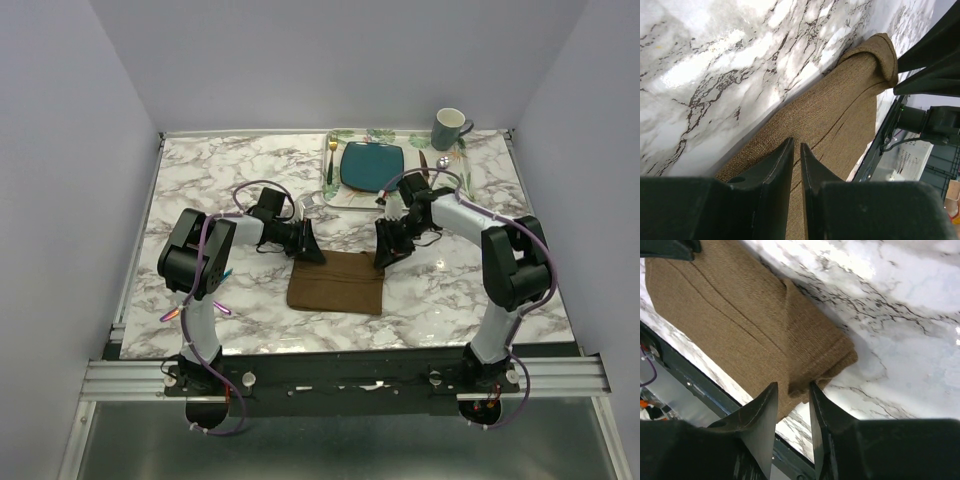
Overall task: Fold the napkin into a case and place the utensils inside
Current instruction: Smooth out the 2/3-rectangle-folded napkin at the center of the board.
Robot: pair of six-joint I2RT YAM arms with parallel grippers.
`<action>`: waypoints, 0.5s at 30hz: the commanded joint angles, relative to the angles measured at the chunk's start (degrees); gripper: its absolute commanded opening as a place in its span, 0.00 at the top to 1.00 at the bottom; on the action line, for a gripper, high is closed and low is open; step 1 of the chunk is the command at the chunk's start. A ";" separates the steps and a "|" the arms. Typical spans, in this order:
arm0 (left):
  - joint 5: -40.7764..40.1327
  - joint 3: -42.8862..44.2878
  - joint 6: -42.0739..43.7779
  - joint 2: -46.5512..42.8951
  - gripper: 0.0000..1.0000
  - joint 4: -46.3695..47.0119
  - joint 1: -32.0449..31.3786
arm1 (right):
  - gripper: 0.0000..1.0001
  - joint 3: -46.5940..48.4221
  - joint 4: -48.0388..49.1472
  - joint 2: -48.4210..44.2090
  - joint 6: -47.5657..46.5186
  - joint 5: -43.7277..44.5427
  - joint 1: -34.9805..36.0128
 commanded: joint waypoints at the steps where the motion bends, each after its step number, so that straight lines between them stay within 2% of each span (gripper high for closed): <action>1: -3.88 -1.68 1.08 2.23 0.75 -0.97 0.24 | 0.60 -1.22 0.32 0.76 3.65 3.31 -1.27; 4: -3.79 -1.59 0.99 2.15 0.75 -0.89 0.24 | 0.61 -1.22 0.58 0.67 4.62 2.61 -1.97; 8: -3.88 -1.41 0.90 2.50 0.75 -0.80 0.24 | 0.69 -0.61 1.19 0.50 5.76 -0.11 -2.15; 15: -3.79 -1.50 0.55 2.50 0.75 -0.62 0.24 | 0.68 -0.17 1.19 1.03 8.13 -3.11 -2.32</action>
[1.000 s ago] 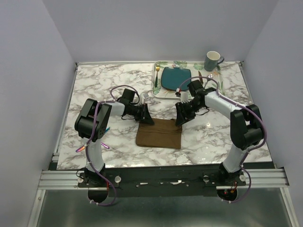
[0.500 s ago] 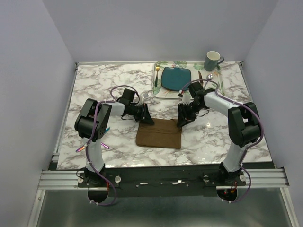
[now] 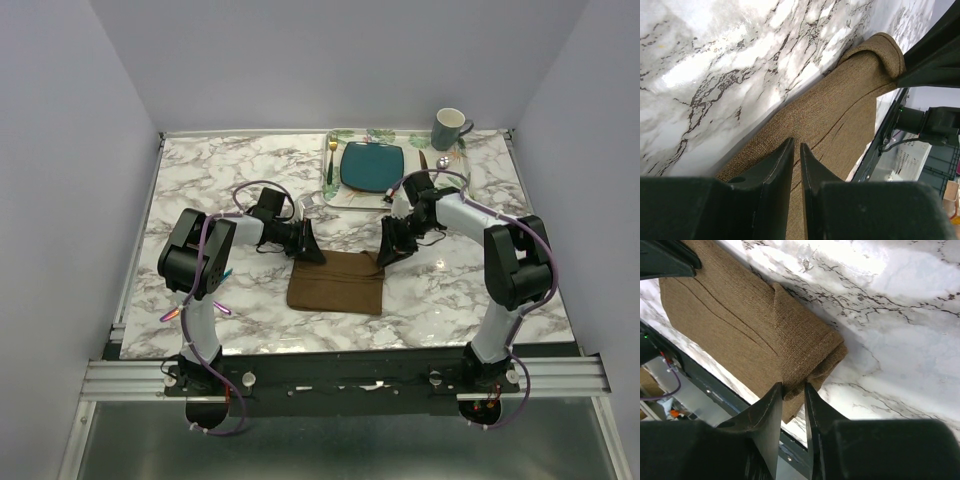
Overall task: Fold the napkin into a case and place the utensils inside
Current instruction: Smooth out the 2/3-rectangle-folded napkin at the center of the board.
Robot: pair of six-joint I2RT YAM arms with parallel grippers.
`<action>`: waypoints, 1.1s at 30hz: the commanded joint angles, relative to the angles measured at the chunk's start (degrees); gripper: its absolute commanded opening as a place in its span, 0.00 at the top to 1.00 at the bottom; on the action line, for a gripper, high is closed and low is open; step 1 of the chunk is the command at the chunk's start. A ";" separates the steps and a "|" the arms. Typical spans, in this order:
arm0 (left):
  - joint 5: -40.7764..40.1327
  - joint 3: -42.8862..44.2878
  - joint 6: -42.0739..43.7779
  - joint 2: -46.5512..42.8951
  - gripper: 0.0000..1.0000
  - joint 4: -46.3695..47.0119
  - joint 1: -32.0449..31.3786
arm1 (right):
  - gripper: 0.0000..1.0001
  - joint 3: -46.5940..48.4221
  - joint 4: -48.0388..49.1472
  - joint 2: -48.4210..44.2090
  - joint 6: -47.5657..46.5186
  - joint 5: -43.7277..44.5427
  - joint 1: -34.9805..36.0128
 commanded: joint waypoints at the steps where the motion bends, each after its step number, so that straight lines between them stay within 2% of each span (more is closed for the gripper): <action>1: -3.79 -1.65 0.97 2.34 0.75 -0.77 0.24 | 0.68 0.42 0.73 1.11 2.59 -3.08 -0.40; 2: -3.79 -1.65 0.88 2.34 0.75 -0.77 0.32 | 0.67 0.33 0.73 1.20 2.67 -3.52 -0.31; 6: -3.79 -1.83 0.88 2.26 0.75 -0.78 0.24 | 0.56 0.51 0.73 1.82 3.64 -3.79 -0.40; 8: -3.88 -1.74 0.79 2.34 0.75 -0.69 0.32 | 0.57 0.68 0.65 2.08 3.82 -3.61 -0.49; 11: -3.97 -1.65 0.79 2.43 0.75 -0.69 0.32 | 0.64 0.68 0.91 1.82 3.91 -3.70 -0.75; 14: -3.97 -1.57 0.36 2.78 0.75 -0.69 0.24 | 0.86 0.68 1.00 1.73 2.94 -3.96 -0.84; 15: -3.97 -1.57 0.27 2.78 0.75 -0.51 0.32 | 0.99 0.60 1.00 1.82 2.59 -4.75 -0.84; 20: -4.15 -1.65 -2.36 3.22 0.75 0.45 0.50 | 0.99 -2.12 0.56 2.87 0.92 -6.60 -0.66; 30: -4.32 -2.79 -6.24 2.87 0.74 2.82 1.64 | 0.99 -3.01 2.23 10.87 -1.10 -0.02 0.04; 33: -0.46 -4.64 -8.87 -0.46 0.66 8.08 2.52 | 0.99 -1.26 2.05 12.01 -0.75 2.44 0.13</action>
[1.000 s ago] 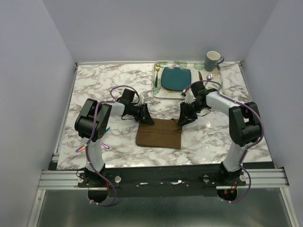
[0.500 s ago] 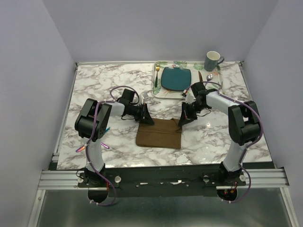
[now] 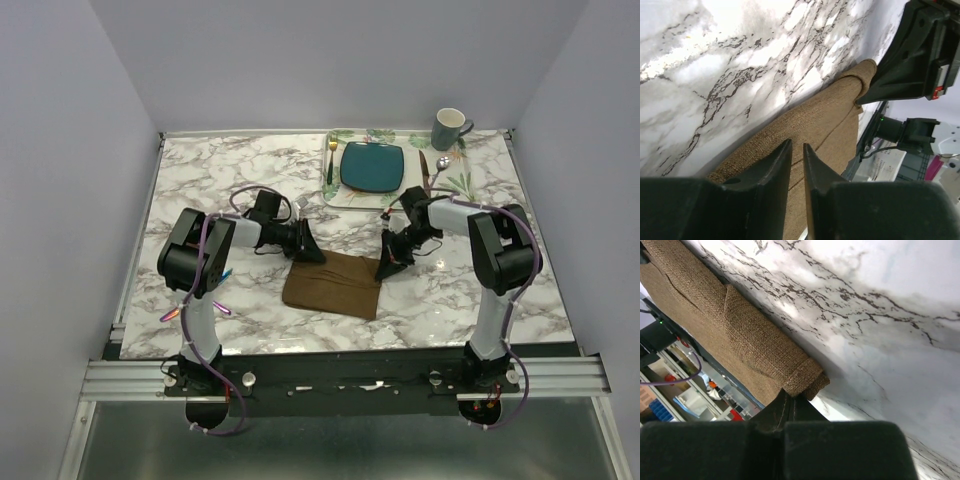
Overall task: Fold the napkin into a case and place the utensils inside
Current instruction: Smooth out the 2/3-rectangle-folded napkin at the center of the board.
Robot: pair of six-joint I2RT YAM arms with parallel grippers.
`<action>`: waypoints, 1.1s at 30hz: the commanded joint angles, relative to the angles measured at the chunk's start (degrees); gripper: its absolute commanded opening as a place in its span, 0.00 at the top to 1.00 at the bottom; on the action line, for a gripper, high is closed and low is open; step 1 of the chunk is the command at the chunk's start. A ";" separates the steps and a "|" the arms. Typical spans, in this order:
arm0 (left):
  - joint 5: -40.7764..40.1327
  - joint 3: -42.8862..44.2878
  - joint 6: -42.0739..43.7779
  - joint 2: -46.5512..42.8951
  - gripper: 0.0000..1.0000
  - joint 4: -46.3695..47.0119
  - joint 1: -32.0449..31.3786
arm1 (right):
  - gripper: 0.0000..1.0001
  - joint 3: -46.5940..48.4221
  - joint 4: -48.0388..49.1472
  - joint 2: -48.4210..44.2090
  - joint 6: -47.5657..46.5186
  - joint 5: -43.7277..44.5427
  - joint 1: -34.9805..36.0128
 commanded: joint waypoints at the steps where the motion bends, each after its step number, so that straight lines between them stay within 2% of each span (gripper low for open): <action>1: -0.94 -3.51 -1.34 -3.65 0.65 4.60 1.78 | 0.99 1.70 1.18 4.34 -1.58 9.38 0.80; 4: 0.30 -2.98 2.34 -9.01 0.59 2.16 1.34 | 0.99 4.51 0.31 5.04 -1.84 11.31 0.72; 7: -0.67 -1.75 10.34 -13.23 0.58 -3.12 0.20 | 0.99 7.49 -1.10 6.10 -3.07 11.41 0.72; 10: -3.99 -1.92 20.53 -15.97 0.59 -8.04 -3.13 | 0.99 9.34 -1.98 6.63 -3.86 10.70 0.72; 12: -6.81 -1.93 25.10 -16.15 0.64 -11.02 -6.56 | 0.99 11.10 -3.39 6.89 -4.22 10.01 0.72; 18: -7.08 -4.91 15.38 -12.64 0.83 -5.53 -11.48 | 0.99 11.72 -5.06 4.79 -3.69 7.46 0.98; 26: -11.12 -5.18 5.36 -4.82 0.96 -2.08 -13.43 | 0.99 11.28 -6.99 2.33 -2.20 5.69 1.77; 33: -14.38 -5.62 2.01 -2.44 1.00 -1.20 -13.34 | 0.99 9.44 -8.67 0.04 -1.67 4.64 2.04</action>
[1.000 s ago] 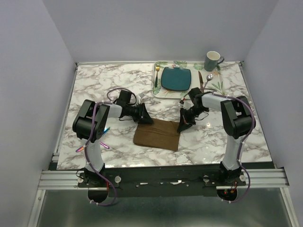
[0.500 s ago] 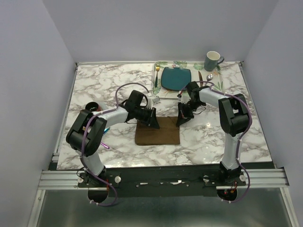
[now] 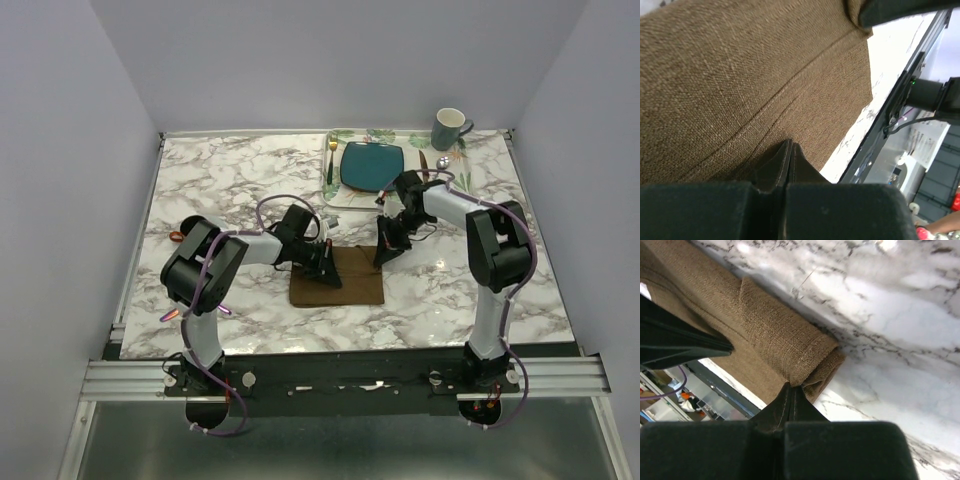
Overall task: Fold the napkin into a case and place the utensils inside
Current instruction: Smooth out the 2/3-rectangle-folded napkin at the center of the board.
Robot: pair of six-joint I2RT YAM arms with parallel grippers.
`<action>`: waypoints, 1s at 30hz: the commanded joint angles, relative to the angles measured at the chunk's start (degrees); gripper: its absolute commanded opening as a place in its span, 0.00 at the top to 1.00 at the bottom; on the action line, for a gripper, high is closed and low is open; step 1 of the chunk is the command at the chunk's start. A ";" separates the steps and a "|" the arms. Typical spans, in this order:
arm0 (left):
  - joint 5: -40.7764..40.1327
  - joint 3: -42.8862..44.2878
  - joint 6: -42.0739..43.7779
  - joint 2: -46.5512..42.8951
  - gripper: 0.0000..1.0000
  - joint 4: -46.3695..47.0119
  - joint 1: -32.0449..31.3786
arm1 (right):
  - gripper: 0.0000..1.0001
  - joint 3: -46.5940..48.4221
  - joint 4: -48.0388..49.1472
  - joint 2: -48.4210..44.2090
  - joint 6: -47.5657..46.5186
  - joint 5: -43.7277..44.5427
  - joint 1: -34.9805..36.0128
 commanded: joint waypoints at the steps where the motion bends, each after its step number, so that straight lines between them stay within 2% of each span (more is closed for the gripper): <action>1: -8.37 -0.72 -1.75 3.70 1.00 0.38 -0.18 | 0.99 -2.10 -2.35 -2.72 0.65 0.29 0.79; 9: -8.55 -0.37 -2.02 3.96 1.00 0.90 -0.09 | 0.99 -4.48 -0.33 1.05 -0.76 5.91 0.79; 11: -4.88 -1.07 -2.19 2.57 0.98 3.08 0.17 | 0.99 -3.43 0.46 2.28 -1.11 7.49 0.79; 14: 0.06 -3.17 -4.03 -2.96 0.86 9.59 0.61 | 0.99 -2.46 1.25 3.87 -1.64 8.90 0.79; 15: 1.98 -3.27 -4.39 -4.55 0.78 11.26 0.70 | 0.99 -2.28 1.43 4.40 -1.72 9.34 0.79; 18: 3.40 -1.78 -9.19 -8.16 0.68 14.42 1.66 | 0.99 -1.75 1.43 4.75 -1.99 10.31 0.79; 21: 2.45 0.59 -14.38 -7.29 0.66 18.72 2.54 | 0.99 -2.37 2.13 4.14 -2.78 11.10 0.88; 25: 1.83 4.02 -19.31 -0.54 0.66 24.45 3.16 | 0.99 -2.19 2.40 4.40 -4.97 13.12 0.79; 30: 1.21 8.58 -28.02 6.41 0.71 34.28 2.63 | 0.99 -1.93 3.10 4.31 -6.30 13.74 0.88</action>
